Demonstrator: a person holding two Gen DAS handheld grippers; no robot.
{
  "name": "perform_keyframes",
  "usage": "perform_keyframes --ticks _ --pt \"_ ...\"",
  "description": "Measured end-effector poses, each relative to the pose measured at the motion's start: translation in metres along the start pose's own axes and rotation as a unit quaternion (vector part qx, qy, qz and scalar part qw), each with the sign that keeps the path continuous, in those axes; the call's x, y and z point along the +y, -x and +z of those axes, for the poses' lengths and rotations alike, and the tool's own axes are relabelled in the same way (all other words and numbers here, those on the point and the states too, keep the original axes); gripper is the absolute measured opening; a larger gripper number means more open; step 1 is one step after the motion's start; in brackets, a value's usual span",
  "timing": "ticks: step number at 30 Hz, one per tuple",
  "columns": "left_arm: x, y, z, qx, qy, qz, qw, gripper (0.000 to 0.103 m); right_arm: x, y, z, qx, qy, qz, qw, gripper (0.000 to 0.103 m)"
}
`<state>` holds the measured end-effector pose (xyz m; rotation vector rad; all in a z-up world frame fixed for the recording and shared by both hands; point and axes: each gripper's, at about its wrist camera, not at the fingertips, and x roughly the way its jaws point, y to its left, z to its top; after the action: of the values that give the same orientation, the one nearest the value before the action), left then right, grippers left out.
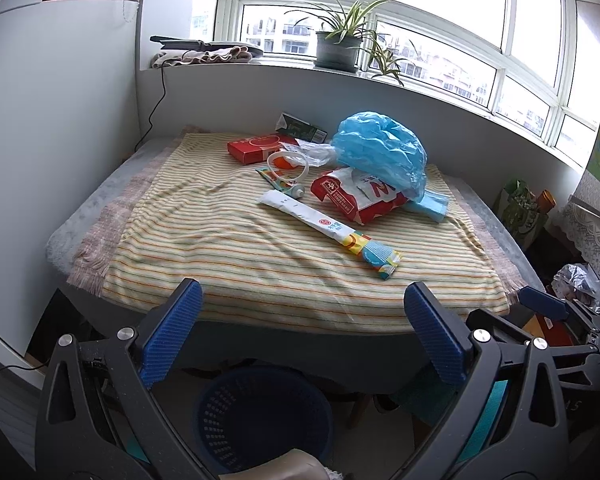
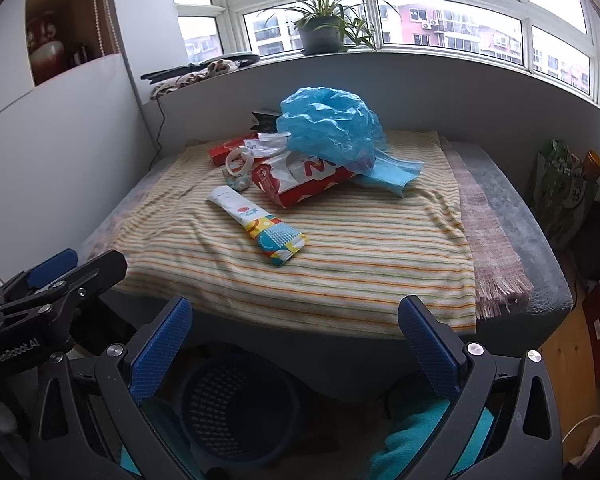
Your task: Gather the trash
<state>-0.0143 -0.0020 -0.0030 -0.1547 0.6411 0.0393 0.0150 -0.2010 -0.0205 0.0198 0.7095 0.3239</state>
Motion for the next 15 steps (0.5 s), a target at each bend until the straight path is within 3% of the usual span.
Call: perform_keyframes --ticks 15 --pt "0.016 0.013 -0.004 -0.01 0.004 0.021 0.9997 0.102 0.018 0.002 -0.002 -0.002 0.013 0.01 1.0 0.102"
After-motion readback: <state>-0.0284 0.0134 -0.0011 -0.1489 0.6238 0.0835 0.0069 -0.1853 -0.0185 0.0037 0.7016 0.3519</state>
